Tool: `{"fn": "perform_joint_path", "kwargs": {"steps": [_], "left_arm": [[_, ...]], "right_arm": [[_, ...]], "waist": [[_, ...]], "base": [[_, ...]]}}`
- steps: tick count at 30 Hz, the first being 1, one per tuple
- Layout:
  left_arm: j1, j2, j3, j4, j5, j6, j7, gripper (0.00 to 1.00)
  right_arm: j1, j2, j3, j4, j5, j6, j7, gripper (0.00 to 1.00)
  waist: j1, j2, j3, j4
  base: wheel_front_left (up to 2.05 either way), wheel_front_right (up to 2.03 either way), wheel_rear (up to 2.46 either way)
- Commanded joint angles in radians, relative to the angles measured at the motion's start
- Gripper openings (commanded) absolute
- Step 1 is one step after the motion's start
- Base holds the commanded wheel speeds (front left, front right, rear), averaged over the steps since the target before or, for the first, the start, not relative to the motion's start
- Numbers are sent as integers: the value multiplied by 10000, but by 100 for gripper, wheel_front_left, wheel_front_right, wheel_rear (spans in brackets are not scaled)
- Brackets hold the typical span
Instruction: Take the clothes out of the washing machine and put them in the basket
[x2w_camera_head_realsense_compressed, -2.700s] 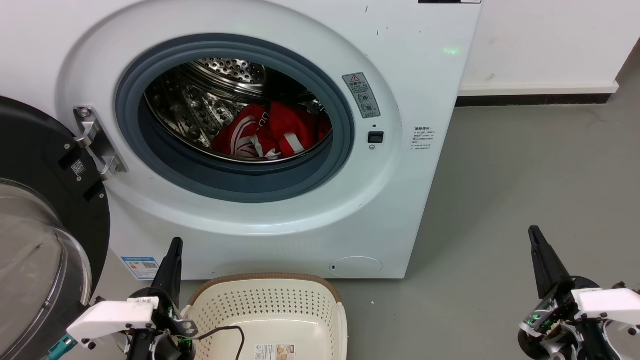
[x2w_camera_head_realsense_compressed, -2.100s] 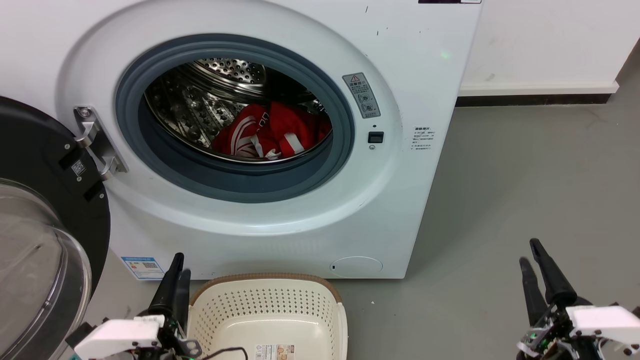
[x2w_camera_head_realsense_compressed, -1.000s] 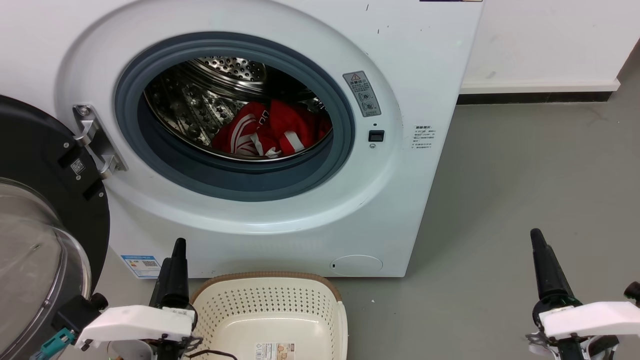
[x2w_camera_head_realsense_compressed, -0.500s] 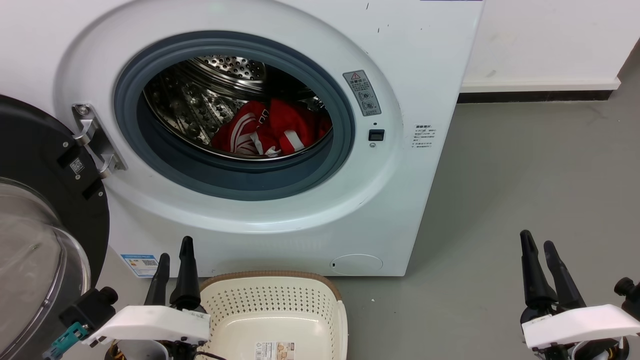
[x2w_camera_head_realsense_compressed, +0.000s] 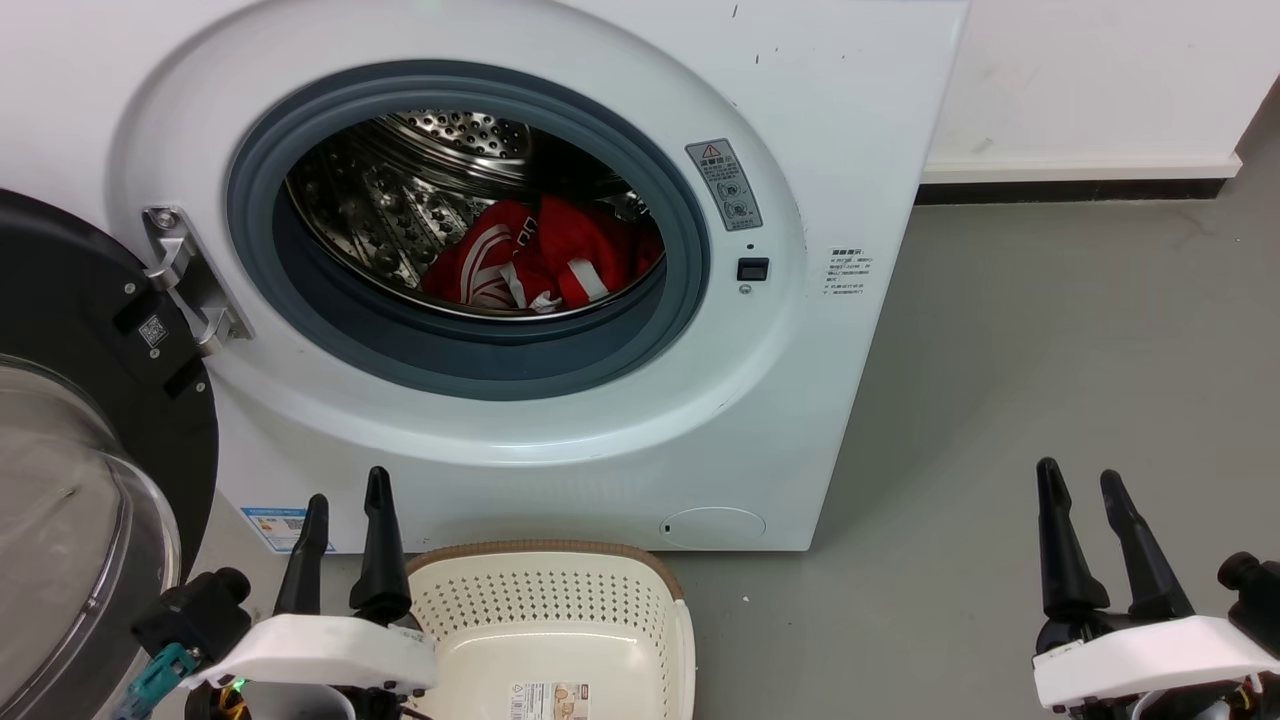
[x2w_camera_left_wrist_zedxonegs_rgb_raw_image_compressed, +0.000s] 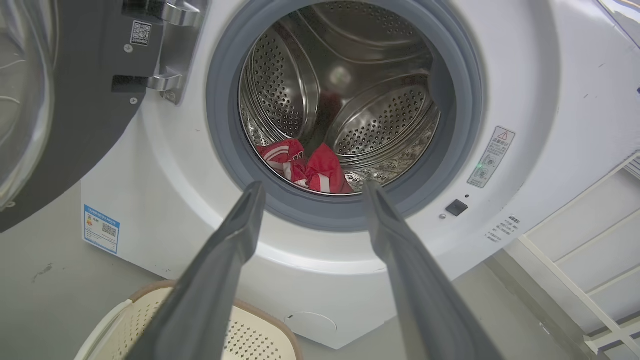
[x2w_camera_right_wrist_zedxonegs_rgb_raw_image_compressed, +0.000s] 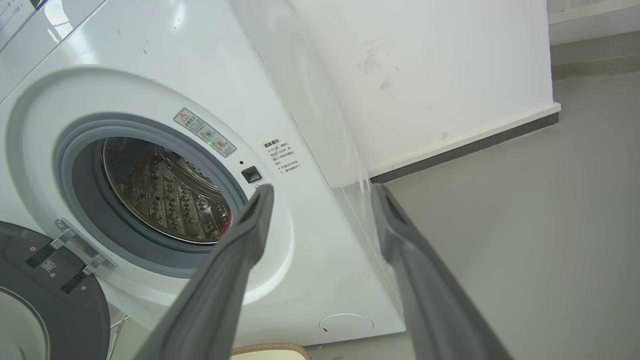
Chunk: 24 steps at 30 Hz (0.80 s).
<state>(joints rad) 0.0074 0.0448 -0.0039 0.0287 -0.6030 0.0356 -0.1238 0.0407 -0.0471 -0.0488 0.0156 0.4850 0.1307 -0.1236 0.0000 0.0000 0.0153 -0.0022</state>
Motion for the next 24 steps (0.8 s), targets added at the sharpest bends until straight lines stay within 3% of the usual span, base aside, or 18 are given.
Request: {"fn": "perform_joint_path", "kwargs": {"steps": [1,24], "left_arm": [[-16,44,-37,-188,255,18,-92,100],[261,54,-140,-545,2489,-13,-666,100]], "right_arm": [[-5,-46,16,-194,-307,0,-93,100],[341,-49,184,-822,-2537,-1,-672,100]], "waist": [[0,0,4,3],[0,0,68,54]], "base": [[0,0,0],[0,0,0]]}}
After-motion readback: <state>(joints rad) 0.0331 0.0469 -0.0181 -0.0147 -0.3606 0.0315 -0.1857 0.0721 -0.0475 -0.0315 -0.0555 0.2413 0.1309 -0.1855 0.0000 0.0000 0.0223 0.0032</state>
